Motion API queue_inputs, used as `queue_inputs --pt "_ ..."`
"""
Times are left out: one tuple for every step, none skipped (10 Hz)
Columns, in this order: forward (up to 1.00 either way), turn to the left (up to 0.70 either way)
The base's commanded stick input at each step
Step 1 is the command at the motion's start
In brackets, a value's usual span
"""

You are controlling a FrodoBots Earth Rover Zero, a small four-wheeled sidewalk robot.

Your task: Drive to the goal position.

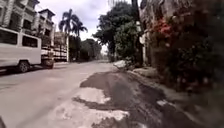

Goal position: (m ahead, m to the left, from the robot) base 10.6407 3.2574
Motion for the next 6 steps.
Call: queue_inputs --pt "0.70 0.00" --pt "0.70 0.00" --pt "0.70 0.00" --pt "0.70 0.00" --pt "0.70 0.00" --pt "0.70 0.00"
